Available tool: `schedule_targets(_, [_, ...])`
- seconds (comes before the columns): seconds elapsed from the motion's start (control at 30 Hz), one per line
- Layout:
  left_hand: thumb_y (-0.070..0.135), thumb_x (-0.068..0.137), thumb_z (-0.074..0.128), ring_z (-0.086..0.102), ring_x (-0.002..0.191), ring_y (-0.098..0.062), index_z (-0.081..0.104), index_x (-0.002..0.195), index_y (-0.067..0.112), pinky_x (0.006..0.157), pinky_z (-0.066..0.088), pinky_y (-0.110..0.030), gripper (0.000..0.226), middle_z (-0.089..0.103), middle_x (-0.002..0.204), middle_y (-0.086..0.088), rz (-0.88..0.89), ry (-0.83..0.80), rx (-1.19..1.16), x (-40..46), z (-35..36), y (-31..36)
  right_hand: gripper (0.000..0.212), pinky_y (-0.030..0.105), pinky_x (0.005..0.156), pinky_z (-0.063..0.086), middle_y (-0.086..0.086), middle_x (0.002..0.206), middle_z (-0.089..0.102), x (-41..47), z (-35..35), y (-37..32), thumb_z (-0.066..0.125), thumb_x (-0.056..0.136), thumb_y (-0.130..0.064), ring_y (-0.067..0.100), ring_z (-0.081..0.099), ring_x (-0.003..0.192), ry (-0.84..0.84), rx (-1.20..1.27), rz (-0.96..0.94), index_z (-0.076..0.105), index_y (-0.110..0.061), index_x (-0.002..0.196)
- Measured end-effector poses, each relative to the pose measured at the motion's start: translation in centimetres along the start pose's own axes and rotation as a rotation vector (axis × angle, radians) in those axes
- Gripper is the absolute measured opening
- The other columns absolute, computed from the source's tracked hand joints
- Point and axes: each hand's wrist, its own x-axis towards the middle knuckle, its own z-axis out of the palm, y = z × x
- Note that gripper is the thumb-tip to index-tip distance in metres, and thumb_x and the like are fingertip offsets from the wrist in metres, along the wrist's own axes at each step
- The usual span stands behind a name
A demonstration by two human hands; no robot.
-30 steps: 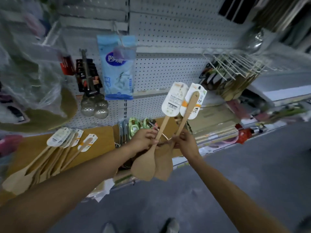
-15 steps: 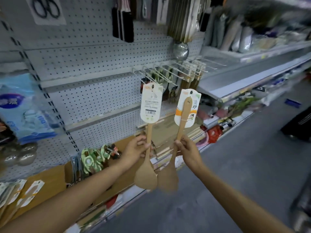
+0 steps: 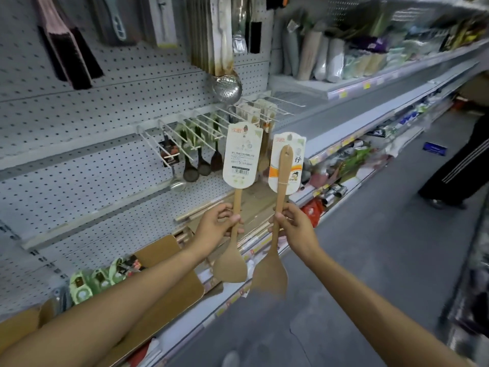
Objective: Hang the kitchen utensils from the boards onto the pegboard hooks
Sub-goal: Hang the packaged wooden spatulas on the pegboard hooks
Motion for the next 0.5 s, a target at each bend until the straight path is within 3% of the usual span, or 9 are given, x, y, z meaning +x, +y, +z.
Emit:
schedule_targets(0.13, [0.000, 0.094, 0.061, 0.074, 0.082, -0.036, 0.060, 0.114, 0.001, 0.077, 0.063, -0.041, 0.020, 0.074, 0.090, -0.020, 0.007, -0.027, -0.015, 5.3, 3.2, -1.2, 0.005, 0.048, 0.070, 0.058, 0.010, 0.085, 0.071, 3.3, -3.2, 1.7, 0.052, 0.099, -0.008, 0.040, 0.068, 0.079, 0.044, 0.026, 0.029, 0.057, -0.008, 0.099])
schedule_targets(0.3, [0.003, 0.094, 0.063, 0.075, 0.077, -0.027, 0.063, 0.101, 0.009, 0.072, 0.060, -0.037, 0.009, 0.077, 0.087, -0.012, -0.021, -0.084, 0.012, 11.8, 7.3, -3.9, 0.008, 0.050, 0.070, 0.059, 0.022, 0.089, 0.069, 8.9, -7.2, 5.2, 0.054, 0.097, -0.008, 0.039, 0.069, 0.079, 0.068, -0.015, 0.065, 0.058, -0.010, 0.104])
schedule_targets(0.43, [0.004, 0.096, 0.061, 0.074, 0.087, -0.032, 0.063, 0.099, 0.010, 0.085, 0.059, -0.047, 0.007, 0.078, 0.088, -0.011, -0.043, -0.100, 0.014, 16.9, 9.8, -5.5, 0.009, 0.040, 0.065, 0.058, 0.025, 0.090, 0.068, 13.9, -10.0, 7.1, 0.054, 0.099, -0.012, 0.039, 0.069, 0.080, 0.093, -0.036, 0.104, 0.059, -0.007, 0.103])
schedule_targets(0.5, [0.002, 0.096, 0.059, 0.073, 0.090, -0.031, 0.063, 0.098, 0.014, 0.088, 0.057, -0.050, 0.012, 0.077, 0.090, -0.010, -0.056, -0.088, 0.004, 19.1, 10.9, -6.3, 0.009, 0.043, 0.066, 0.058, 0.020, 0.090, 0.069, 16.3, -11.4, 8.1, 0.054, 0.099, -0.014, 0.039, 0.069, 0.079, 0.096, -0.068, 0.123, 0.061, -0.008, 0.103])
